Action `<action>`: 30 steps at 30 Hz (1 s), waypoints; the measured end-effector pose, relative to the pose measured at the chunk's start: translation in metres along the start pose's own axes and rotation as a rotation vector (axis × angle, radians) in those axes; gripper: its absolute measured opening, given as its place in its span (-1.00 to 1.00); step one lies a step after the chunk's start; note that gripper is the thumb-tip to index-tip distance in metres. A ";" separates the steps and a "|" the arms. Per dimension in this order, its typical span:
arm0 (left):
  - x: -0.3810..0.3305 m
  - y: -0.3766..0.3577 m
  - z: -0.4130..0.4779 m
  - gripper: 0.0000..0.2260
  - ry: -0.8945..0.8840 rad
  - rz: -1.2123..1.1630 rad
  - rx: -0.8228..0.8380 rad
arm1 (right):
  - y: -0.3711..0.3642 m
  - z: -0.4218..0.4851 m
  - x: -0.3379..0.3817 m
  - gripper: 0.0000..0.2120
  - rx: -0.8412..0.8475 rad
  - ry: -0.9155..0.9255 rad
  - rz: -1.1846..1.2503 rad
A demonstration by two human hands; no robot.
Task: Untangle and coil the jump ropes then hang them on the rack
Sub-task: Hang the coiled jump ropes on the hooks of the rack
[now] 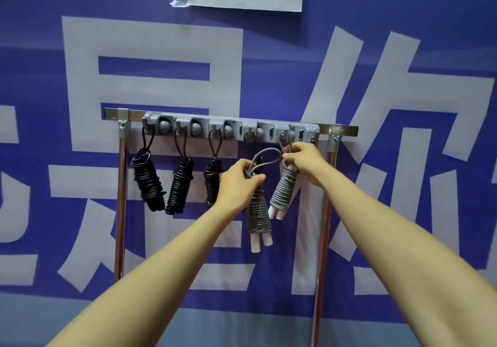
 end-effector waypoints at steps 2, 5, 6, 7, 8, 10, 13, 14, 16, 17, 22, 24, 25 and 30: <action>0.000 -0.002 0.001 -0.84 -0.006 0.014 0.002 | -0.003 0.000 -0.003 -0.89 0.002 0.024 -0.013; 0.003 -0.005 0.001 -0.85 0.001 0.014 -0.002 | -0.003 -0.003 -0.004 -0.79 -0.031 0.053 -0.023; 0.005 -0.006 0.000 -0.85 0.007 0.011 -0.001 | -0.002 -0.006 -0.003 -0.71 -0.043 0.062 -0.051; 0.006 -0.008 -0.001 -0.86 0.013 0.007 0.002 | 0.001 -0.009 -0.003 -0.62 -0.056 0.064 -0.096; 0.007 -0.010 -0.002 -0.86 0.017 0.001 0.007 | 0.004 -0.013 -0.002 -0.55 -0.077 0.061 -0.147; 0.007 -0.014 -0.002 -0.86 0.029 -0.006 0.010 | 0.018 -0.023 0.001 -0.58 -0.160 0.063 -0.235; 0.006 -0.024 -0.002 -0.85 0.057 -0.018 0.015 | 0.037 -0.039 0.010 -0.79 -0.228 0.149 -0.219; 0.006 -0.029 -0.002 -0.85 0.068 -0.027 0.016 | 0.038 -0.044 0.012 -0.77 -0.182 0.176 -0.168; 0.006 -0.039 -0.003 -0.86 0.071 -0.025 0.022 | 0.039 -0.053 0.015 -0.75 -0.066 0.225 -0.137; 0.004 -0.045 -0.004 -0.87 0.063 -0.021 0.026 | 0.043 -0.055 0.017 -0.77 -0.045 0.257 -0.181; 0.000 -0.071 -0.002 -0.81 0.050 -0.041 0.046 | 0.066 -0.045 0.016 -0.84 -0.105 0.264 -0.303; -0.002 -0.081 -0.001 -0.73 0.038 -0.037 0.070 | 0.076 -0.038 0.019 -0.85 -0.162 0.269 -0.328; -0.002 -0.086 -0.001 -0.69 0.033 -0.035 0.087 | 0.082 -0.034 0.021 -0.85 -0.190 0.270 -0.337; -0.007 -0.106 0.007 -0.59 0.002 -0.063 0.186 | 0.099 -0.021 0.030 -0.84 -0.331 0.279 -0.455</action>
Point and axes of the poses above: each hand's wrist, its own z-axis towards the middle knuckle, its own y-axis out of the back of the hand, x = y × z, the point moved 9 cm from there along z, towards the middle knuckle, and after that the axes turned 12 degrees about -z, right-handed, at the moved point
